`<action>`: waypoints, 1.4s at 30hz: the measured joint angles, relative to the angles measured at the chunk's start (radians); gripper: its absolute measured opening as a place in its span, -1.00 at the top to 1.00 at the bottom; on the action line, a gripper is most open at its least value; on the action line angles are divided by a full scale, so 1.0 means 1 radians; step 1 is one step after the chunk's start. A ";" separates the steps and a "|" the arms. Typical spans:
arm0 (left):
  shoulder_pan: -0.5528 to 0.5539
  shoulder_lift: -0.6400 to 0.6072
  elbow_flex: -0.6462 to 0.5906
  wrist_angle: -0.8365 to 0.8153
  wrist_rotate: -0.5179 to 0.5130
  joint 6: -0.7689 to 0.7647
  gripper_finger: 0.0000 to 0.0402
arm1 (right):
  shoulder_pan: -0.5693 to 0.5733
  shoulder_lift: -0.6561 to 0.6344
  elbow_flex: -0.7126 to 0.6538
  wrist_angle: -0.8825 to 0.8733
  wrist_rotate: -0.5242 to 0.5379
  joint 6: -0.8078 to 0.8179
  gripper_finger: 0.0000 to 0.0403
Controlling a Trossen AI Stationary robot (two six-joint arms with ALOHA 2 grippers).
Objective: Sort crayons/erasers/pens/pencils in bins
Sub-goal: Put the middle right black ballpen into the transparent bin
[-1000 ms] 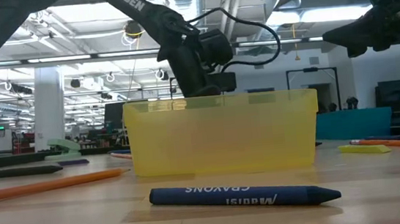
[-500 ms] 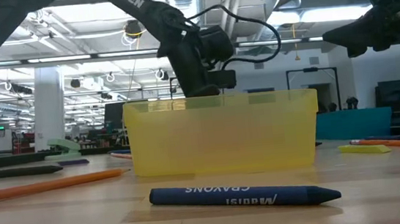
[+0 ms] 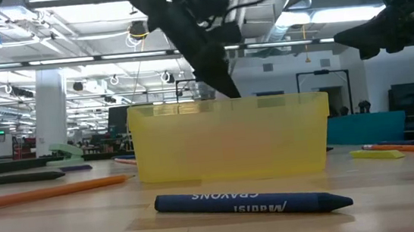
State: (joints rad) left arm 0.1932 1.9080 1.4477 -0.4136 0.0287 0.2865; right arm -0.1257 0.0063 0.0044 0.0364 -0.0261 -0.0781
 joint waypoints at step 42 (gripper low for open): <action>0.162 -0.520 -1.092 1.324 0.253 -0.256 1.00 | 0.003 0.000 0.000 0.123 -0.001 0.001 0.92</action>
State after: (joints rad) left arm 0.3551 1.3884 0.3556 0.9104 0.2817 0.0301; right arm -0.1225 0.0061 0.0046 0.1596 -0.0273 -0.0776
